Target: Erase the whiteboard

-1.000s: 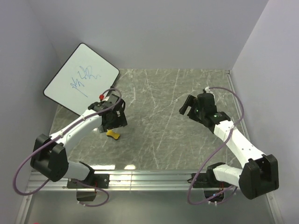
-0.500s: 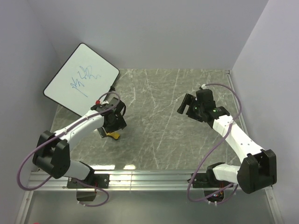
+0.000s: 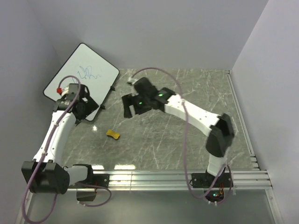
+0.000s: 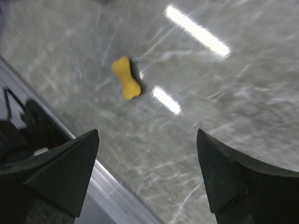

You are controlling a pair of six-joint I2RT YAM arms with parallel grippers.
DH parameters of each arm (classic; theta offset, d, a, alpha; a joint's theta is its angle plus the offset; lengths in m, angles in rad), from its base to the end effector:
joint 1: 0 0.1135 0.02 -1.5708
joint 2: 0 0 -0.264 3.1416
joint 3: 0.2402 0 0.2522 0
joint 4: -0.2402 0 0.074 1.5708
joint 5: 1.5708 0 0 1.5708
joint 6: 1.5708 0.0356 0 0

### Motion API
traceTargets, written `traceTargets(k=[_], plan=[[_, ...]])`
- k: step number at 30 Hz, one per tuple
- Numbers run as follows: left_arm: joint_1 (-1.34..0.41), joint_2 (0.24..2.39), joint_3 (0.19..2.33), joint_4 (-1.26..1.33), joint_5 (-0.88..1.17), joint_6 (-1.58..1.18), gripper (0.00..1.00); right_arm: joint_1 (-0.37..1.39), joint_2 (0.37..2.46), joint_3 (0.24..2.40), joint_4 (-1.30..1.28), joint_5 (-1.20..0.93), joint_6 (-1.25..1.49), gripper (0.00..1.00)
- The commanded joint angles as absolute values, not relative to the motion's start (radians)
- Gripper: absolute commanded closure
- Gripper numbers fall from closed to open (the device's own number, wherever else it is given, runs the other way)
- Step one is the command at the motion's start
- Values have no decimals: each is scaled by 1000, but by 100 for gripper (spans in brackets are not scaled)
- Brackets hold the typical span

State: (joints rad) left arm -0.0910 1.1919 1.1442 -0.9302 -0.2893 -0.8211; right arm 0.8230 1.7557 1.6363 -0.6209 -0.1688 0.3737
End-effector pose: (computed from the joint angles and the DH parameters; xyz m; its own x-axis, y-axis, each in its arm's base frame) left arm 0.2303 -0.0108 0.3174 -0.5103 -0.6578 -0.5539 -0.6533 0.7154 -0.2477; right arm 0.2672 0.2969 0.3298 -0.7217 -0.2489 -0.6459 -0.5839 0.7200 0.3750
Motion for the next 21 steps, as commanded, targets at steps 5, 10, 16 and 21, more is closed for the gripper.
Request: traceTargets(k=[5, 10, 16, 21], plan=[[135, 1137, 1092, -933, -170, -724, 1, 1002, 2106, 1995, -819, -137, 258, 9], [141, 1077, 1094, -949, -166, -710, 1, 1009, 2220, 2106, -833, -106, 279, 9], [141, 1029, 1071, -957, -163, -719, 1, 1031, 2304, 2143, -821, -109, 295, 10], [141, 980, 1011, -899, -81, -723, 1, 1051, 2364, 2201, -825, -89, 313, 10]])
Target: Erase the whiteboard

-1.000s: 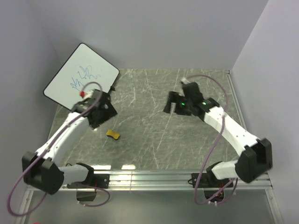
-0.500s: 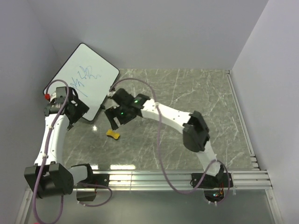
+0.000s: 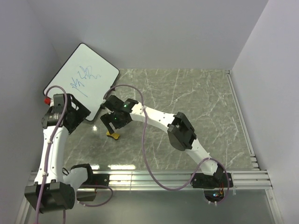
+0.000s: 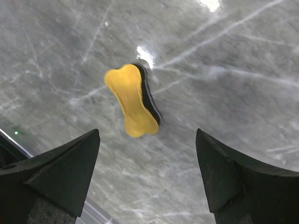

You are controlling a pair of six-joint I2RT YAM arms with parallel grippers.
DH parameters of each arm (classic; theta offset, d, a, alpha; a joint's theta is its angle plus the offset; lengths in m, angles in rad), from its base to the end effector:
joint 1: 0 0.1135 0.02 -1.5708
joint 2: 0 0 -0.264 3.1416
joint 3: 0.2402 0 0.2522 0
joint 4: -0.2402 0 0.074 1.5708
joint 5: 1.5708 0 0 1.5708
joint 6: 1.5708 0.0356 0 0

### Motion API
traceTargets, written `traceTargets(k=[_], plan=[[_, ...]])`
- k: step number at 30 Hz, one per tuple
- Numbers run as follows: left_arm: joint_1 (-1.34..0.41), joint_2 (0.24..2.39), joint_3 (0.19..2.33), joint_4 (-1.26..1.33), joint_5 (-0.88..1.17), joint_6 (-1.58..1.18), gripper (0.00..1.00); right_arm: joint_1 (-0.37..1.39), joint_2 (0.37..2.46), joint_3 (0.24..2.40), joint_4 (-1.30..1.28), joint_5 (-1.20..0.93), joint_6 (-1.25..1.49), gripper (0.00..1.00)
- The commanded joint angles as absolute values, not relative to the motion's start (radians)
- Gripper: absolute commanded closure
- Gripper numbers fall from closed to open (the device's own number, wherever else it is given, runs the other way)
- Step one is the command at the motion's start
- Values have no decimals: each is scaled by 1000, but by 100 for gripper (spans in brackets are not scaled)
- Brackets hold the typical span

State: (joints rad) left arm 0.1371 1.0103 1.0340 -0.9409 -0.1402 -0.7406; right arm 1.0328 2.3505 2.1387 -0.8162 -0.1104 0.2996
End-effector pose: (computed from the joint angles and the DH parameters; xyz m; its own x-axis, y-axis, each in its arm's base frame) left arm 0.1871 0.0308 0.3162 -0.4324 -0.7341 -0.5236 -0.6926 0.6422 -0.3284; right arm 0.2601 0.4436 0.2147 -0.6797 -0.5667 -0.4657 -0.7138 0.6569 0.2426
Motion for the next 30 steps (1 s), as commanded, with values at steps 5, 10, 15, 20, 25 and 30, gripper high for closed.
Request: traceTargets(k=[5, 10, 15, 20, 25, 30], plan=[[141, 960, 982, -865, -68, -723, 1, 1061, 2379, 2217, -821, -83, 324, 10], [141, 928, 942, -851, -51, -729, 1, 1083, 2424, 2246, -822, -57, 330, 10], [141, 896, 913, -868, -63, -721, 2, 1100, 2479, 2301, -825, -6, 345, 11], [143, 882, 917, -874, -72, -726, 2, 1108, 2551, 2332, -839, 51, 347, 15], [141, 885, 933, -874, -80, -723, 2, 1115, 2586, 2341, -854, 104, 347, 22], [141, 879, 934, -870, -84, -733, 2, 1120, 2573, 2292, -868, 152, 334, 47]])
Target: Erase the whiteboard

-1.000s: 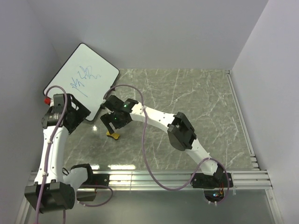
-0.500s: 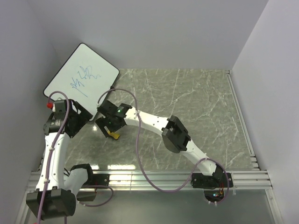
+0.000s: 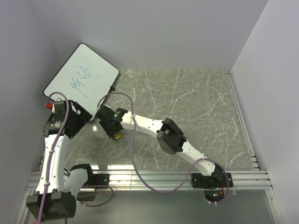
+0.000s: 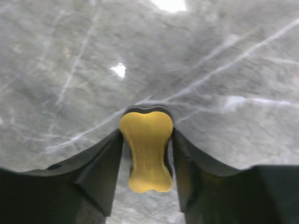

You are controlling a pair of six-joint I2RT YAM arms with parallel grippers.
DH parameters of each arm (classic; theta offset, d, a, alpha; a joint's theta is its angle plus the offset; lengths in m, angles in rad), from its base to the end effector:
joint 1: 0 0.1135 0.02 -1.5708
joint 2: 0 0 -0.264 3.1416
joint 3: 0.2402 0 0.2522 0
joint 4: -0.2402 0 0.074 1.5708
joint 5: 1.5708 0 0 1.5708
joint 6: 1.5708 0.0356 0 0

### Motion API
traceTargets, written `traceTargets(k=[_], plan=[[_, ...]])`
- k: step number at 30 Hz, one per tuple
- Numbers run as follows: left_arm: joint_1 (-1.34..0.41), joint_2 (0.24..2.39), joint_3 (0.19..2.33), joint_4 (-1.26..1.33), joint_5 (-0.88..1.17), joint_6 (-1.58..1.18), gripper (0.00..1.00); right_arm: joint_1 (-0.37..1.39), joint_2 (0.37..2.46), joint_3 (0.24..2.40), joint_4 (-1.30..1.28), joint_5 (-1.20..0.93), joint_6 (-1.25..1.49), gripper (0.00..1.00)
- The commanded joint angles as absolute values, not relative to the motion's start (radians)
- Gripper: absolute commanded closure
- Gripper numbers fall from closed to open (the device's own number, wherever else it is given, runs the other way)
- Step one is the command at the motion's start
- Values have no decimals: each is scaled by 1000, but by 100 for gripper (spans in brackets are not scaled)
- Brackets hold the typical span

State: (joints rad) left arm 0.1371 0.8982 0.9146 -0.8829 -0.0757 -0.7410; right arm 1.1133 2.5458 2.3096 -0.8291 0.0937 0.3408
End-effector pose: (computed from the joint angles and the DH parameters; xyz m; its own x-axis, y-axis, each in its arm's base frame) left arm 0.1684 0.0259 0.3006 -0.4322 -0.7391 -0.5166 -0.6459 0.6535 -0.3946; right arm 0.2431 0.4863 0.1669 -0.6561 -0.5792 -0.4838 -0.6938 0.7152 0.0847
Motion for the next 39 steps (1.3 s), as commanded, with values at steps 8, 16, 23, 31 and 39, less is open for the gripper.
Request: traceTargets(k=[8, 16, 23, 31, 39], plan=[[161, 867, 951, -904, -172, -746, 1, 1126, 2533, 2180, -897, 176, 336, 79], [310, 948, 925, -685, 17, -586, 1, 1100, 2219, 1738, -784, 186, 388, 87], [357, 923, 844, -506, 38, -587, 1, 1066, 2004, 1476, -765, 198, 419, 88], [478, 1002, 796, -335, 56, -640, 0, 1055, 1919, 1454, -828, 146, 443, 95], [586, 1152, 735, -37, 290, -640, 1, 1057, 1934, 1470, -885, 146, 413, 100]])
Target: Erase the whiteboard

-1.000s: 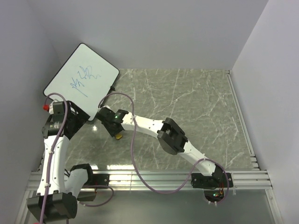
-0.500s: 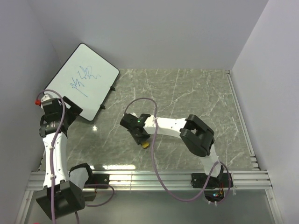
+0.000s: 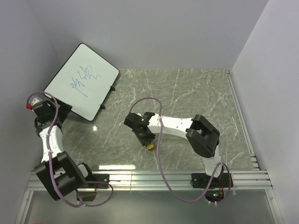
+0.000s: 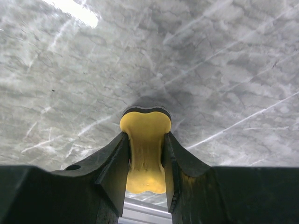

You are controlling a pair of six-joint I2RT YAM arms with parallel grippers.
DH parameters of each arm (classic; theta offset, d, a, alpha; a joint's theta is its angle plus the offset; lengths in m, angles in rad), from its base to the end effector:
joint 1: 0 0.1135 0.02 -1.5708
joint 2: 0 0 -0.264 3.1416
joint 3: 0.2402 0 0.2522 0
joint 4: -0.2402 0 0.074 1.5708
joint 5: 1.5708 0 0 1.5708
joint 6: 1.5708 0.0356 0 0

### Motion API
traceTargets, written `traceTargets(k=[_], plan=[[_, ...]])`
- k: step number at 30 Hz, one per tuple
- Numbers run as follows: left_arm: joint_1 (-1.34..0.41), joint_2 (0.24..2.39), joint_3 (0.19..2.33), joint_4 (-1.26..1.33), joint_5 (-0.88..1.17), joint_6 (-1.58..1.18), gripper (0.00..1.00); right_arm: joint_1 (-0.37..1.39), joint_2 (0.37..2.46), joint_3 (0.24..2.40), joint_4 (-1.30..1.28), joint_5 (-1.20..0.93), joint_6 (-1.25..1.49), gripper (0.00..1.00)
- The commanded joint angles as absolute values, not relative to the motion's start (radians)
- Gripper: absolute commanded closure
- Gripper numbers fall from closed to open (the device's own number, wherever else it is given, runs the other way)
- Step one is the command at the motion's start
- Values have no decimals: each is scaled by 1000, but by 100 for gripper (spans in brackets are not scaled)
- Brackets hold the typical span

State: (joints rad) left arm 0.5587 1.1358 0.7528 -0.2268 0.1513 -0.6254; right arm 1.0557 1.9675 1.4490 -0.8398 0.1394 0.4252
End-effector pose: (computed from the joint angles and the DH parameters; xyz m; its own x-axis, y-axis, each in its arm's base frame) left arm 0.2130 0.1269 0.2545 -0.1483 -0.7752 -0.6141 -0.6242 0.5550 -0.5499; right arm 0.1952 0.3348 0.1809 -0.7882 -0.5632 -0.2482 -0.5733 0.8185 -0.0367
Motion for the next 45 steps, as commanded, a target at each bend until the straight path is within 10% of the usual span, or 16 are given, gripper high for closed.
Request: traceTargets(k=[1, 15, 30, 45], plan=[[587, 1164, 727, 21, 313, -643, 1, 1057, 1936, 1473, -890, 150, 408, 100], [592, 1474, 666, 502, 524, -805, 13, 1055, 1924, 1465, -928, 172, 400, 100], [493, 1692, 808, 488, 618, -767, 100, 1026, 1901, 1445, -901, 216, 402, 100], [310, 1638, 684, 380, 434, -700, 100, 750, 1697, 1195, -743, 190, 410, 100]])
